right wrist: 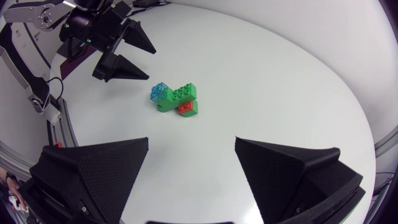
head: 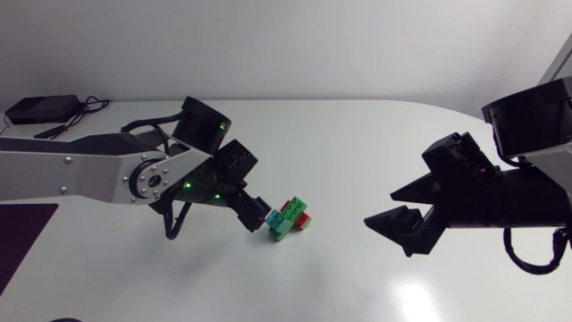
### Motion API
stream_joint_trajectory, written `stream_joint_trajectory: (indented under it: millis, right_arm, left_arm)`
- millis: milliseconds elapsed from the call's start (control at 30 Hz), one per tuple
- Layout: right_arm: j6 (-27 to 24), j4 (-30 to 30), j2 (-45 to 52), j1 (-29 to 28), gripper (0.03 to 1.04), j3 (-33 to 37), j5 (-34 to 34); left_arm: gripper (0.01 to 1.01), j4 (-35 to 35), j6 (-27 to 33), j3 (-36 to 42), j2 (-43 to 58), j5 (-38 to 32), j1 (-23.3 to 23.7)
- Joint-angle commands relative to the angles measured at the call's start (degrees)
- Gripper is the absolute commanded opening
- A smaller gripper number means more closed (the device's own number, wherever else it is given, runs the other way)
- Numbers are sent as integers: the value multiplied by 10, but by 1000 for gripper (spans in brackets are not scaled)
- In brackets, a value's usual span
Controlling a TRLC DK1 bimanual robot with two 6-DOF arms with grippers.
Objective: Separate the duplo bricks
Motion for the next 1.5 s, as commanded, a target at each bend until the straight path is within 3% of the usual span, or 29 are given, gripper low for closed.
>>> stream_joint_trajectory:
  millis: [0,933,1167,1267,1367,1467]
  right_arm:
    - [-14,6,11,-9,1002,-5,-3]
    - [-34,34,33,-26,1002,-33,-13]
    - [-34,37,28,-29,1002,-41,-19]
    - [-34,37,25,-29,1002,-42,-20]
    - [-33,35,21,-28,1002,-42,-20]
    - [-33,35,18,-28,1002,-44,-20]
  left_arm:
    - [972,2,-17,22,18,-2,-17]
    - [951,-8,-52,49,117,40,-51]
    - [846,-8,-54,47,127,40,-51]
    - [736,-8,-53,47,131,39,-50]
    - [536,-8,-54,46,131,39,-48]
    - [505,-8,-54,44,134,39,-46]
